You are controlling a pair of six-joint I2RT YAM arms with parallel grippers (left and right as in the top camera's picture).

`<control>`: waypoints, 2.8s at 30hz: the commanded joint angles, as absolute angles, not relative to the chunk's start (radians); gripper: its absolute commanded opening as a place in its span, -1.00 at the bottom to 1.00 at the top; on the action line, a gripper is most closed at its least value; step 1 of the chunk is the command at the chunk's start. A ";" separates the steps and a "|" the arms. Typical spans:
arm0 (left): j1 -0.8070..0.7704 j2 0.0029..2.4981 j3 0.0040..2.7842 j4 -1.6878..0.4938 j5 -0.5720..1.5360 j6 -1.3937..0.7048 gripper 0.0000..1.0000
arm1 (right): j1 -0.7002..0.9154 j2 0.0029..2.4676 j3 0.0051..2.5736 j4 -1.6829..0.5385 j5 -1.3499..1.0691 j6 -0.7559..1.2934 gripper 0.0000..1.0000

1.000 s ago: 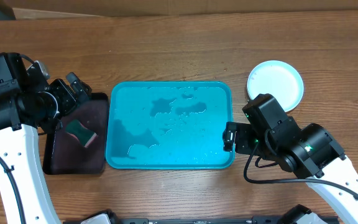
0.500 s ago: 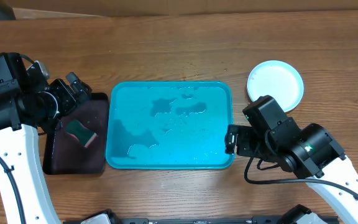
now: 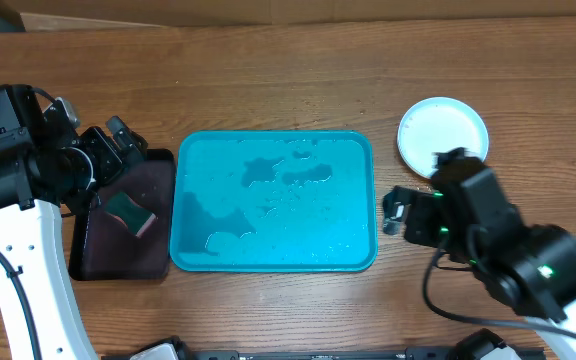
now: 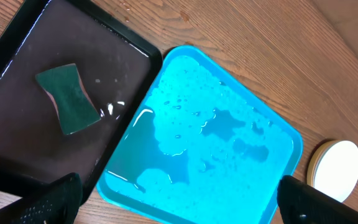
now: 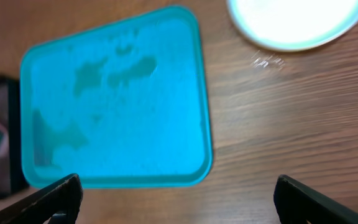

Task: Clean dirty plates on tray and stack at the side

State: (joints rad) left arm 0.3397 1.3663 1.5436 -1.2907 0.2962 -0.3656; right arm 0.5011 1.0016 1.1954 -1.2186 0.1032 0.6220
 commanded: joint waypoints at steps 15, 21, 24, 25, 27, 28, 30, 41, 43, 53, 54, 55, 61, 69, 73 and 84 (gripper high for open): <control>0.334 1.374 1.553 -1.290 0.304 -0.351 0.99 | 0.312 0.532 0.789 -0.801 0.085 0.459 1.00; 0.334 1.374 1.553 -1.290 0.304 -0.351 0.99 | 0.272 0.357 0.549 -0.598 0.061 0.459 1.00; 0.334 1.374 1.553 -1.290 0.304 -0.352 0.99 | 0.271 0.271 0.463 -0.526 0.062 0.458 1.00; 0.334 1.374 1.553 -1.290 0.304 -0.352 1.00 | 0.271 0.242 0.436 -0.499 0.061 0.450 1.00; 0.334 1.374 1.553 -1.290 0.304 -0.351 1.00 | 0.268 0.188 0.389 -0.447 0.058 0.436 1.00; 0.334 1.374 1.553 -1.290 0.304 -0.351 1.00 | 0.261 0.165 0.370 -0.427 0.057 0.437 1.00; 0.334 1.374 1.553 -1.290 0.304 -0.351 1.00 | 0.242 0.124 0.337 -0.400 0.045 0.436 1.00; 0.334 1.374 1.553 -1.290 0.304 -0.351 1.00 | 0.182 0.002 0.170 -0.200 -0.006 0.436 1.00; 0.334 1.374 1.553 -1.290 0.304 -0.351 0.99 | 0.182 0.003 0.146 -0.148 -0.006 0.436 1.00; 0.334 1.374 1.553 -1.290 0.304 -0.352 1.00 | 0.167 0.003 0.009 0.062 -0.006 0.436 1.00; 0.334 1.374 1.553 -1.290 0.304 -0.352 1.00 | 0.167 0.003 0.008 0.051 -0.001 0.435 1.00; 0.334 1.374 1.553 -1.290 0.304 -0.351 1.00 | 0.167 0.003 0.008 0.050 -0.001 0.432 1.00; 0.334 1.374 1.553 -1.290 0.304 -0.351 1.00 | 0.167 0.003 0.008 0.025 -0.004 0.326 1.00; 0.334 1.374 1.553 -1.290 0.304 -0.352 0.99 | 0.135 0.002 0.008 -0.086 -0.002 0.255 1.00; 0.334 1.374 1.553 -1.290 0.304 -0.351 1.00 | 0.126 0.002 0.008 -0.085 -0.002 0.254 1.00; 0.334 1.374 1.553 -1.290 0.304 -0.352 0.99 | 0.126 0.003 0.008 -0.084 -0.002 0.254 1.00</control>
